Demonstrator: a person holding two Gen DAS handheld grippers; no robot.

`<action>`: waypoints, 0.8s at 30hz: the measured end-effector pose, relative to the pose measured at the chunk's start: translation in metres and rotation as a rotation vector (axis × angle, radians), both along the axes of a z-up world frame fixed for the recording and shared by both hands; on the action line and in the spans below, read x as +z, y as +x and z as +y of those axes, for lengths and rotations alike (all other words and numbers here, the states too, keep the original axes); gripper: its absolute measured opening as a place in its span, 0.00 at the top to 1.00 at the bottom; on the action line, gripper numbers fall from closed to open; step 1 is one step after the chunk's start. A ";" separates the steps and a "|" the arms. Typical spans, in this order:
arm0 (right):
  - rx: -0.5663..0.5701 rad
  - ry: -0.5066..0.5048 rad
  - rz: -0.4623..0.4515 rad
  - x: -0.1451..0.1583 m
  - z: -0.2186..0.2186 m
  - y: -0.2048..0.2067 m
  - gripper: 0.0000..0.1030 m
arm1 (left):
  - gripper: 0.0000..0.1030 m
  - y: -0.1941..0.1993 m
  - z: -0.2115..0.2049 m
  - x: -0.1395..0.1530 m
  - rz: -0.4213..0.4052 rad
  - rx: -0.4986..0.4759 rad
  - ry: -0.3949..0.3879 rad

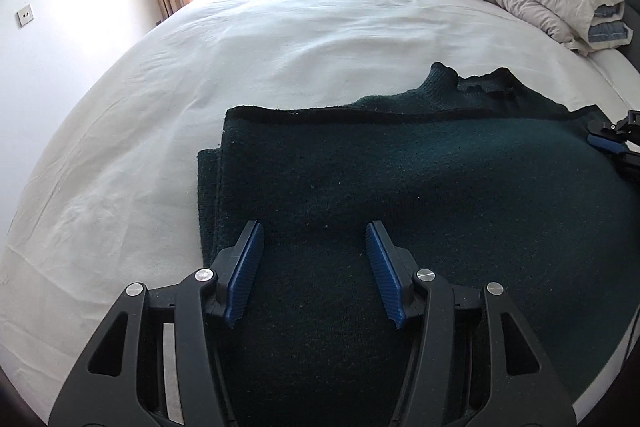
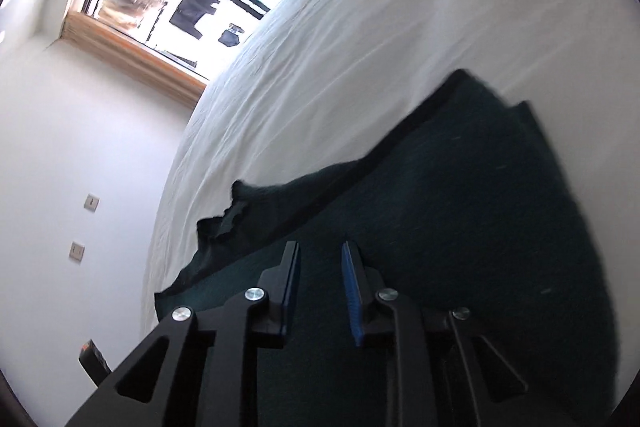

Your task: Fold small clothes

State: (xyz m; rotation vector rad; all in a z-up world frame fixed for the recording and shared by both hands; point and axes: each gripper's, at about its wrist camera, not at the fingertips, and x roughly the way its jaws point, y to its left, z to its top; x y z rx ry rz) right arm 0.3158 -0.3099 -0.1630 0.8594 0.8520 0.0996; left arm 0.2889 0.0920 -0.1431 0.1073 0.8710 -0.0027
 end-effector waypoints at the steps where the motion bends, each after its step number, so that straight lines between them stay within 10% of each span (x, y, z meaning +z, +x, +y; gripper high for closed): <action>1: -0.029 -0.027 -0.004 0.003 -0.011 -0.004 0.87 | 0.48 0.000 -0.001 -0.002 0.000 0.001 0.005; 7: -0.173 -0.155 -0.049 0.043 -0.034 -0.056 0.61 | 0.48 -0.007 -0.003 -0.003 -0.009 0.004 0.002; 13: 0.084 -0.155 -0.145 0.057 0.038 -0.087 0.44 | 0.48 -0.011 -0.001 -0.002 -0.011 0.005 -0.008; 24: -0.063 -0.253 -0.022 0.032 0.019 -0.111 0.63 | 0.48 -0.016 0.006 0.002 -0.019 0.007 -0.049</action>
